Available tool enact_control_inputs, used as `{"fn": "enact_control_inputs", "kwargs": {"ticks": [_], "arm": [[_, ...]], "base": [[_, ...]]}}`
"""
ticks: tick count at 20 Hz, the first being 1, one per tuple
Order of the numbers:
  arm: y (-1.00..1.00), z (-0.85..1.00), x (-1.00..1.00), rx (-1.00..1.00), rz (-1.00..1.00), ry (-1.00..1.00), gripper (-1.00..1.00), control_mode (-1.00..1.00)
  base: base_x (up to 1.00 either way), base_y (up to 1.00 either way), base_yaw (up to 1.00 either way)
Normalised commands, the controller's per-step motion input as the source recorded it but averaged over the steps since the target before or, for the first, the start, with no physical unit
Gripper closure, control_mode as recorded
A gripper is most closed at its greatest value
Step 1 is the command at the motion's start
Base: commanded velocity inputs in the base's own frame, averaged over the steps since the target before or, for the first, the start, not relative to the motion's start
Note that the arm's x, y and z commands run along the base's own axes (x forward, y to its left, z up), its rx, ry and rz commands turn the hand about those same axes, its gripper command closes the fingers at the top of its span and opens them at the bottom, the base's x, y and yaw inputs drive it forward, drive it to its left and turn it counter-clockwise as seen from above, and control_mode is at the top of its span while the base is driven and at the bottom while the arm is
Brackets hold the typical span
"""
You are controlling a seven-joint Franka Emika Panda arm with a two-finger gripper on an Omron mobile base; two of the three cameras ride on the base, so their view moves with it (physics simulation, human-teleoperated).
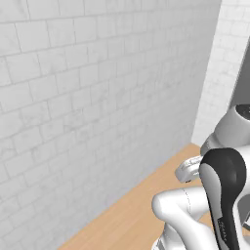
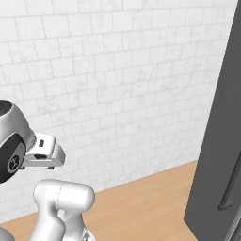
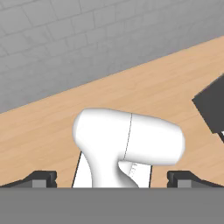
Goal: Place one carrot and one chicken drumstick in each tupperware on the nearby counter, to pack two identical lunches.
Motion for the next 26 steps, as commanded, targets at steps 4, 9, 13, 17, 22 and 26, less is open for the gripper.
{"fn": "enact_control_inputs", "kwargs": {"ticks": [4,9,13,17,22,26], "arm": [[0.00,0.00,0.00,0.00,0.00,0.00,-1.00,1.00],[0.00,0.00,0.00,0.00,0.00,0.00,-1.00,1.00],[0.00,0.00,0.00,0.00,0.00,0.00,-1.00,1.00],[0.00,0.00,0.00,0.00,0.00,0.00,-1.00,1.00],[0.00,0.00,0.00,0.00,0.00,0.00,-1.00,1.00],[0.00,0.00,0.00,0.00,0.00,0.00,-1.00,1.00]], "base": [[0.57,0.16,-0.83],[0.18,0.06,-0.94],[0.01,0.00,-0.98],[0.00,0.00,-0.98],[0.51,-0.01,-0.56],[0.67,-0.19,0.00]]}}
